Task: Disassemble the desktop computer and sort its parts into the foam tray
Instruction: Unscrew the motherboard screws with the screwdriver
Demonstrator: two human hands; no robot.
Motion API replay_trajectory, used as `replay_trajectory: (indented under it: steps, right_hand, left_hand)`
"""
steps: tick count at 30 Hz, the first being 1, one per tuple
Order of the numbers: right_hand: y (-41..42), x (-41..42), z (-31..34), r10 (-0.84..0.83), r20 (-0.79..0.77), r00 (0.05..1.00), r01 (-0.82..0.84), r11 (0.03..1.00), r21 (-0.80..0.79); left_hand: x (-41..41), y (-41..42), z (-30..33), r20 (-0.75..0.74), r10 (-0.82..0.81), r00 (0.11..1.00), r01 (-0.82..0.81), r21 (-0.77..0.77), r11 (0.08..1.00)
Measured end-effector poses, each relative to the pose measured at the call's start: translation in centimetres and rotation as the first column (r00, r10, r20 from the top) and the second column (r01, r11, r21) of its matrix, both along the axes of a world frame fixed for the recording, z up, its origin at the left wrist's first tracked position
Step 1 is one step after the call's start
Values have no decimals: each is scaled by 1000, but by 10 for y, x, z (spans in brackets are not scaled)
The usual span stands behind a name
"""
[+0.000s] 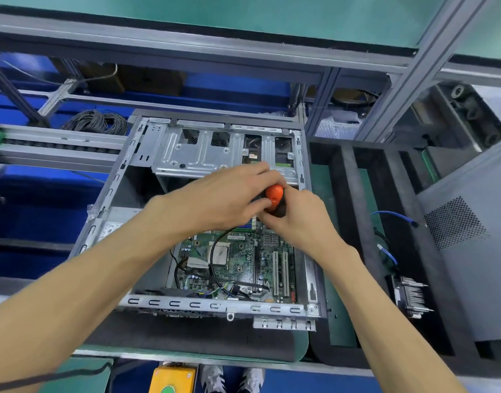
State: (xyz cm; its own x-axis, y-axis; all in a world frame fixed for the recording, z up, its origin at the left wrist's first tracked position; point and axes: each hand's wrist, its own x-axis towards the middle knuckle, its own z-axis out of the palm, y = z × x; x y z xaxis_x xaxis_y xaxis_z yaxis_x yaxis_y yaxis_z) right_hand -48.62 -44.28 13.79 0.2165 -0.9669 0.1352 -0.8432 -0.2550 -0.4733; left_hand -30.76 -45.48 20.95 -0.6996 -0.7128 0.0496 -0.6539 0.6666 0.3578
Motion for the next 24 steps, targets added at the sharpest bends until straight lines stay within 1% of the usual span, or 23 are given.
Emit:
replay_trajectory:
  steps: [4,6,8,13,16,19,21,24]
  right_hand:
    - [3,1,0,11,54,998,-8,999,-52]
    - [6,1,1,-1,111,994,10,997,-79]
    - [7,1,1,-15,154,988,30,995,-93]
    - [8,0,1,-29,273,961,40,999,-34]
    - [7,-1,2,-22,276,961,36,998,-45]
    - [3,-4,5,30,278,960,-37,999,19]
    - [2,-5,5,65,257,964,-77,996,36]
    - [6,-1,3,53,217,975,-55,998,1]
  left_hand:
    - [-3,-5,3,21,-46,999,47,-40,998]
    - [-3,-6,1,38,-42,998,44,-58,997]
    - [-2,-6,-1,23,-22,999,23,-68,997]
    - [1,-7,-4,-49,3,999,-7,-89,996]
    - [-2,-5,-7,-67,18,998,-25,-109,994]
    - [-3,-3,-10,-83,68,994,-80,-149,986]
    - [-7,0,-12,-72,106,992,-117,-172,978]
    - [-20,2,-15,-27,171,985,-172,-225,959]
